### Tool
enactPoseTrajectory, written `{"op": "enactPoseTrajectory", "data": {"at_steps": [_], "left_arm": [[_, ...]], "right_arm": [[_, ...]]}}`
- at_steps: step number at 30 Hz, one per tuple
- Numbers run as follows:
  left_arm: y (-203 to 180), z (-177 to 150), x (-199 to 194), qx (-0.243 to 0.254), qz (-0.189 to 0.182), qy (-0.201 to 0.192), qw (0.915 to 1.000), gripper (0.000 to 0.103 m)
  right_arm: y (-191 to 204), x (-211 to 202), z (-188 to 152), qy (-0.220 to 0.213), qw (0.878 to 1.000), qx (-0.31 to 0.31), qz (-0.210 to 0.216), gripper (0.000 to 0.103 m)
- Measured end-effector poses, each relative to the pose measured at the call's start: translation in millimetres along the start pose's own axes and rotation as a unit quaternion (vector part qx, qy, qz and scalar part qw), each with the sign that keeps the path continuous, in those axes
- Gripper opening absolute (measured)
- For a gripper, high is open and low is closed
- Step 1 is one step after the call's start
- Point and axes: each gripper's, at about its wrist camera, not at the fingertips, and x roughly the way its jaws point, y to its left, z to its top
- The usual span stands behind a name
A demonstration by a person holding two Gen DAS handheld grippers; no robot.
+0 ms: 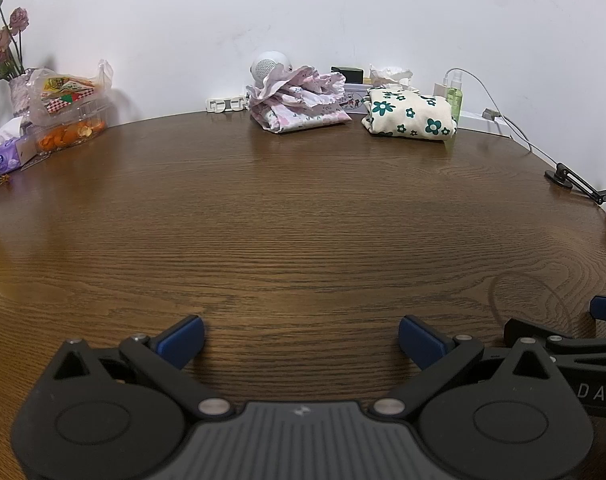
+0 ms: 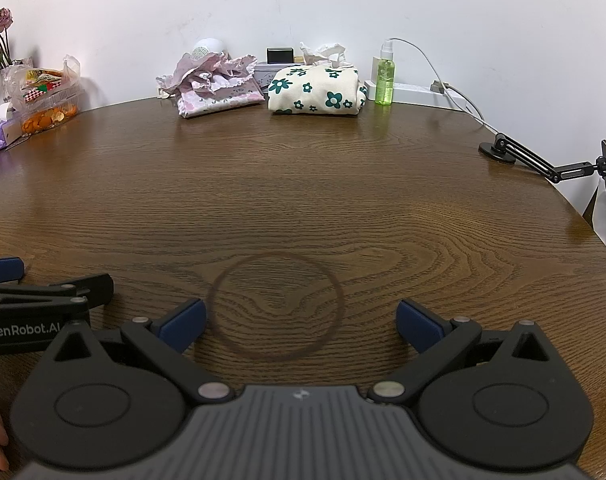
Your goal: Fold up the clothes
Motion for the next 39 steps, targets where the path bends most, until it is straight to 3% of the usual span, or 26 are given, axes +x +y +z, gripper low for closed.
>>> {"op": "enactPoseTrajectory", "data": {"at_steps": [21,27,31,34,35,39], "left_arm": [[0.6,-1.3,1.3,-0.003,0.002,-0.001,1.0000,0.103],[14.4,8.7,2.7,0.006,-0.038,-0.012,0.9992,0.101],[44.0,58.5,13.3,0.023,-0.053,-0.054,0.9969,0.099],[76.9,114.2,40.7,-0.012,-0.073,-0.080,0.9941,0.100],[85.2,135.1,55.4,-0.021,-0.065,-0.089,0.9936,0.100],[91.0,200.1,124.0,0.011,-0.019,-0.115,0.9931,0.099]], "right_arm": [[1.5,0.7,-0.4,0.000,1.000,0.007,-0.003,0.102],[0.7,4.3,5.2,0.009,1.000,-0.002,0.012,0.103],[-11.3,18.3,51.5,-0.014,0.998,0.010,0.062,0.102],[-21.7,37.7,101.9,-0.047,0.993,0.004,0.113,0.102],[-25.2,44.2,118.7,-0.058,0.990,0.002,0.130,0.102],[-28.3,111.2,207.8,-0.090,0.985,-0.066,0.130,0.096]]}}
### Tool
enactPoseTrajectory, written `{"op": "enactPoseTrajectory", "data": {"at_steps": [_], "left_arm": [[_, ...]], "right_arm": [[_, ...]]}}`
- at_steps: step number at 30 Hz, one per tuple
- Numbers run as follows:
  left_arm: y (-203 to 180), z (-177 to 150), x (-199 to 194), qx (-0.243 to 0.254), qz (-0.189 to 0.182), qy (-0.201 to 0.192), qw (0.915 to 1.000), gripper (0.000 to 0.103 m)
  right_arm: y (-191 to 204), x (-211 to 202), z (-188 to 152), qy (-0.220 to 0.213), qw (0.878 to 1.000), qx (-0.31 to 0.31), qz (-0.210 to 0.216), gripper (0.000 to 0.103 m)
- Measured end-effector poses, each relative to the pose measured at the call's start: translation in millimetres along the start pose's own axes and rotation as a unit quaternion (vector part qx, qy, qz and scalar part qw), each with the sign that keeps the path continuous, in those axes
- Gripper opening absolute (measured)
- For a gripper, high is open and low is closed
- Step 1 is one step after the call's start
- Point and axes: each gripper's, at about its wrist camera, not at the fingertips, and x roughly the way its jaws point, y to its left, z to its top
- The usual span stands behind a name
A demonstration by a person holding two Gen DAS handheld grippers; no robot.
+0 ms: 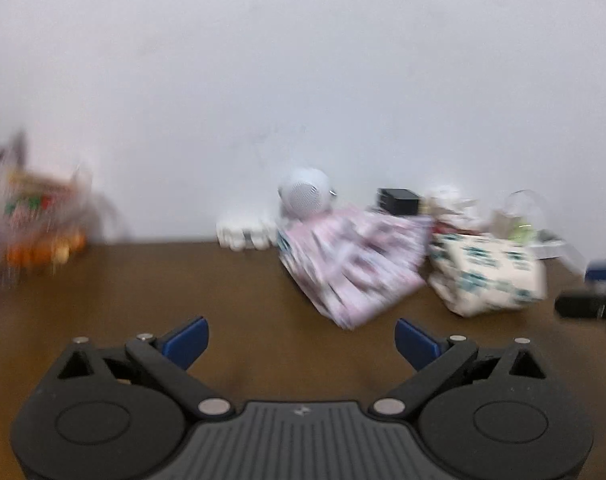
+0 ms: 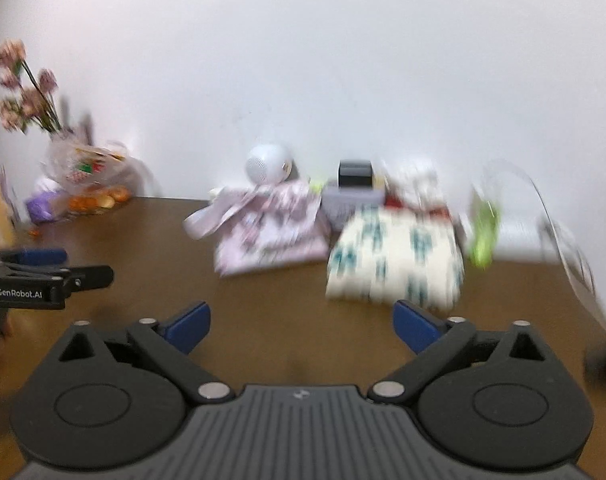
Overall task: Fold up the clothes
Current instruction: 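Grasp the pink floral dress with both grippers and lift it up, then carry the lifted dress forward with both grippers and lay it flat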
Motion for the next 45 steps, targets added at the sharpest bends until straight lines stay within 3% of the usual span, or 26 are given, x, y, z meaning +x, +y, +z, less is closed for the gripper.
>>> {"op": "enactPoseTrajectory", "data": {"at_steps": [1,3,7,9,10,11,13,14,17,20,22,27,31,37,40,42,45], "left_arm": [[0.2,9.1,19.5,0.004,0.009,-0.001,1.0000,0.099],[1.9,20.5,58.3,-0.009,0.001,0.007,0.9999,0.099],[4.7,31.4,124.8,-0.023,0.001,0.043,0.9988,0.091],[4.8,30.8,144.6,-0.014,-0.001,0.061,0.9980,0.066],[9.5,31.0,150.7,-0.028,-0.022,0.072,0.9968,0.039],[14.2,31.2,156.8,-0.041,-0.043,0.082,0.9948,0.004],[28.7,34.1,166.4,-0.103,-0.076,0.093,0.9874,0.000],[36.0,38.8,164.8,-0.128,-0.079,0.084,0.9850,0.000],[49.4,60.9,139.5,-0.167,-0.093,0.039,0.9807,0.000],[54.2,97.3,83.3,-0.161,-0.114,-0.028,0.9799,0.000],[51.0,132.0,20.4,-0.150,-0.128,-0.093,0.9760,0.000],[39.3,197.8,-159.2,-0.099,-0.139,-0.245,0.9544,0.000],[27.3,212.4,-283.4,-0.059,-0.135,-0.314,0.9380,0.000],[12.0,206.7,-414.0,-0.009,-0.123,-0.378,0.9177,0.000],[4.9,207.8,-448.3,0.020,-0.122,-0.388,0.9134,0.000],[1.3,211.1,-453.9,0.030,-0.127,-0.381,0.9152,0.000],[-4.8,219.1,-432.4,0.032,-0.148,-0.341,0.9277,0.000]], "right_arm": [[-9.6,21.4,15.5,0.007,1.000,-0.013,0.003,0.094],[-14.9,63.8,43.4,0.016,1.000,-0.023,0.005,0.081],[-13.2,143.7,80.9,0.042,0.997,-0.068,0.003,0.076],[-11.7,183.2,88.6,0.085,0.992,-0.089,0.005,0.069],[-9.9,194.8,89.2,0.099,0.991,-0.091,0.001,0.065],[-9.4,208.5,88.6,0.113,0.989,-0.094,0.004,0.056],[-9.6,221.0,91.1,0.120,0.989,-0.088,0.008,0.025],[-10.4,218.5,94.6,0.110,0.991,-0.078,0.008,0.001],[-12.5,210.9,105.2,0.082,0.995,-0.050,0.010,0.000],[-3.2,132.8,139.6,0.008,0.997,-0.058,0.045,0.000],[13.2,56.7,162.7,-0.050,0.992,-0.101,0.052,0.000],[46.9,-128.3,202.7,-0.155,0.969,-0.189,0.036,0.000],[75.7,-264.4,205.2,-0.223,0.948,-0.229,-0.001,0.000],[120.2,-424.3,177.2,-0.288,0.912,-0.290,-0.033,0.000],[129.7,-476.8,169.5,-0.308,0.902,-0.297,-0.052,0.000],[127.2,-493.1,170.7,-0.311,0.903,-0.290,-0.059,0.000],[114.8,-483.1,178.8,-0.288,0.915,-0.276,-0.064,0.000]]}}
